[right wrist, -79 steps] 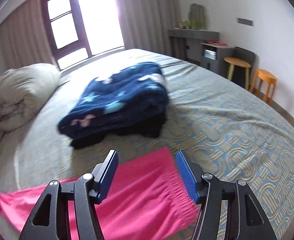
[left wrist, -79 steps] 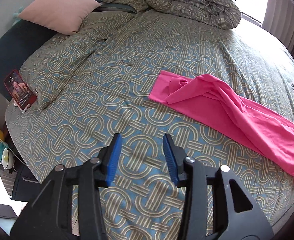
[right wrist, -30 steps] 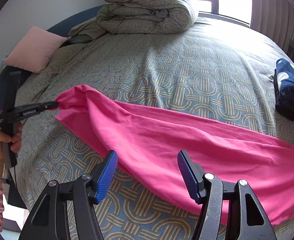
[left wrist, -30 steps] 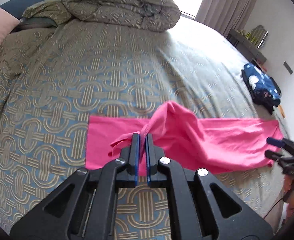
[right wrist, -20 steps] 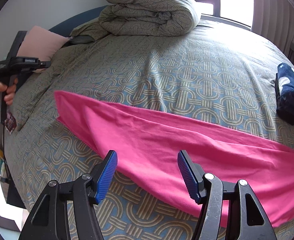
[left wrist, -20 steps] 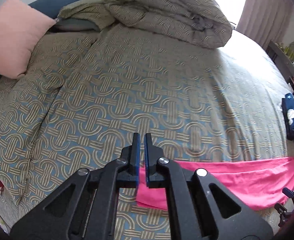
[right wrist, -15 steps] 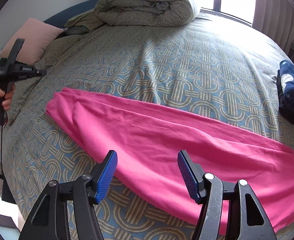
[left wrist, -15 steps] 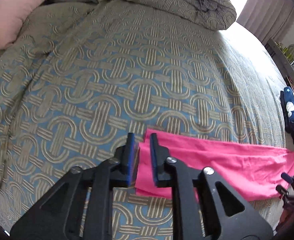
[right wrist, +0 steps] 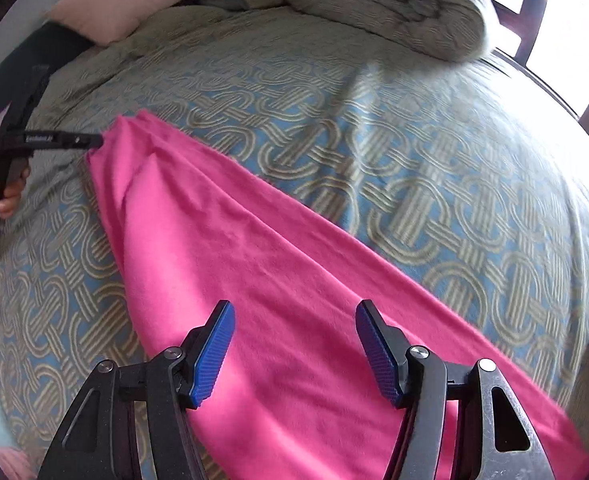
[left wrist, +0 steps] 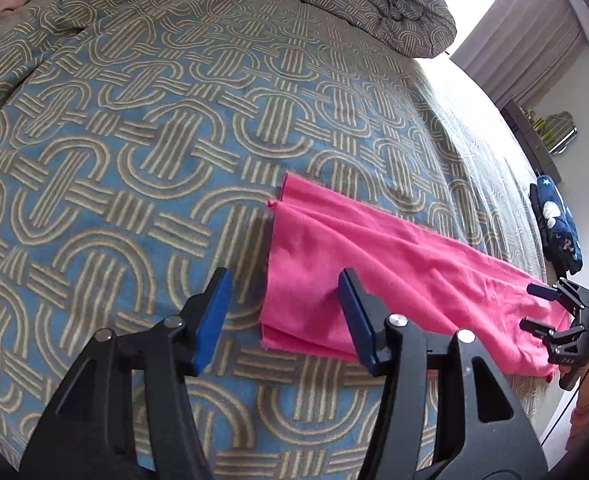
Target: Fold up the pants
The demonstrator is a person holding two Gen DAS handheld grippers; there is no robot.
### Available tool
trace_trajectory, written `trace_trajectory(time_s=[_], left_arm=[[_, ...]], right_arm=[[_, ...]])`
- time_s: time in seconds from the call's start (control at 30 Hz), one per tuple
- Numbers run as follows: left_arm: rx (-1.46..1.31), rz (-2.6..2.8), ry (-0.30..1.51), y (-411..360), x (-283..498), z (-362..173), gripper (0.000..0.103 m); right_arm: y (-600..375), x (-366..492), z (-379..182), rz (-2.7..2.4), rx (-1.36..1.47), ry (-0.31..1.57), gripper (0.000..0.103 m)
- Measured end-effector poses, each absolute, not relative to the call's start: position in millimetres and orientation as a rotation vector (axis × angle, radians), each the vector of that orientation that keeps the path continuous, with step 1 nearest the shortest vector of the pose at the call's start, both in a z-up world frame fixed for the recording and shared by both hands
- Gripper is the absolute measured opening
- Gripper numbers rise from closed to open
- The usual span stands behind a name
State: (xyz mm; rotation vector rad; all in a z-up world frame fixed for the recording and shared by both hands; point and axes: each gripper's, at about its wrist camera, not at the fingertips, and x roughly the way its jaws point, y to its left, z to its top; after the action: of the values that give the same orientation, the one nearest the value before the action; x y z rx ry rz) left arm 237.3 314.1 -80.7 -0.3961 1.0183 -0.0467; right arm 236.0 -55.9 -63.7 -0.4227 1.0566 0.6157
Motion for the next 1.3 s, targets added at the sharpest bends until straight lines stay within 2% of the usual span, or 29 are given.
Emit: trace_trajectory(time_s=[0.07, 0.17, 0.2, 0.23, 0.27, 0.3, 0.33, 0.5, 0.63, 0.67, 0.9, 0.97, 1.0, 1.07, 1.1, 1.13, 1.2, 1.3], left_arm=[[-0.412, -0.037, 0.972, 314.7, 241.8, -84.3, 0.064], [-0.472, -0.042, 0.904, 320.4, 247.3, -89.8, 0.063], [-0.491, -0.042, 0.871, 323.1, 246.9, -90.9, 0.061], [-0.503, -0.046, 0.849, 324.0, 246.8, -92.9, 0.042], [-0.514, -0.061, 0.840, 325.0, 246.9, -95.7, 0.013], [-0.540, -0.085, 0.841, 327.2, 246.5, -99.3, 0.005], [-0.561, -0.098, 0.824, 330.4, 243.7, -100.0, 0.005], [-0.587, -0.183, 0.761, 337.2, 227.0, -96.1, 0.005], [-0.653, -0.223, 0.737, 345.7, 223.1, -100.1, 0.005], [-0.665, -0.231, 0.729, 347.4, 222.8, -100.5, 0.005], [-0.658, -0.299, 0.655, 344.7, 216.2, -92.8, 0.005], [-0.657, -0.313, 0.642, 344.5, 215.8, -91.2, 0.005], [-0.657, -0.318, 0.638, 344.2, 216.4, -89.9, 0.005], [-0.660, -0.321, 0.633, 344.8, 216.8, -89.4, 0.005], [-0.668, -0.320, 0.630, 346.0, 217.9, -90.0, 0.005], [-0.677, -0.316, 0.627, 347.6, 217.5, -90.2, 0.005], [-0.706, -0.290, 0.620, 353.2, 214.4, -92.3, 0.006], [-0.761, -0.258, 0.623, 362.9, 213.0, -98.2, 0.006]], right_arm=[[-35.4, 239.2, -65.0, 0.703, -0.475, 1.059, 0.064], [4.6, 235.2, -66.3, 0.834, -0.571, 0.990, 0.063], [19.5, 232.3, -65.4, 0.871, -0.604, 0.942, 0.063], [34.8, 230.7, -64.3, 0.897, -0.632, 0.892, 0.061], [50.6, 229.7, -63.3, 0.919, -0.651, 0.852, 0.057], [66.1, 231.3, -62.1, 0.948, -0.650, 0.837, 0.054], [78.9, 236.7, -61.3, 0.970, -0.626, 0.844, 0.049], [133.3, 264.4, -60.6, 1.063, -0.466, 0.907, 0.041], [167.3, 278.8, -74.8, 1.105, -0.474, 0.983, 0.028], [172.8, 280.7, -77.6, 1.113, -0.492, 0.995, 0.028], [194.5, 297.6, -90.0, 1.140, -0.519, 1.035, 0.031], [199.3, 300.9, -91.9, 1.169, -0.501, 1.064, 0.051], [202.6, 301.7, -93.0, 1.189, -0.495, 1.079, 0.054], [204.8, 297.1, -91.0, 1.197, -0.508, 1.072, 0.054], [205.7, 294.3, -90.4, 1.199, -0.511, 1.075, 0.046], [208.8, 295.8, -90.9, 1.201, -0.501, 1.092, 0.002], [208.8, 300.1, -89.6, 1.181, -0.451, 1.126, 0.002], [199.7, 303.1, -72.5, 1.144, -0.389, 1.075, 0.002]])
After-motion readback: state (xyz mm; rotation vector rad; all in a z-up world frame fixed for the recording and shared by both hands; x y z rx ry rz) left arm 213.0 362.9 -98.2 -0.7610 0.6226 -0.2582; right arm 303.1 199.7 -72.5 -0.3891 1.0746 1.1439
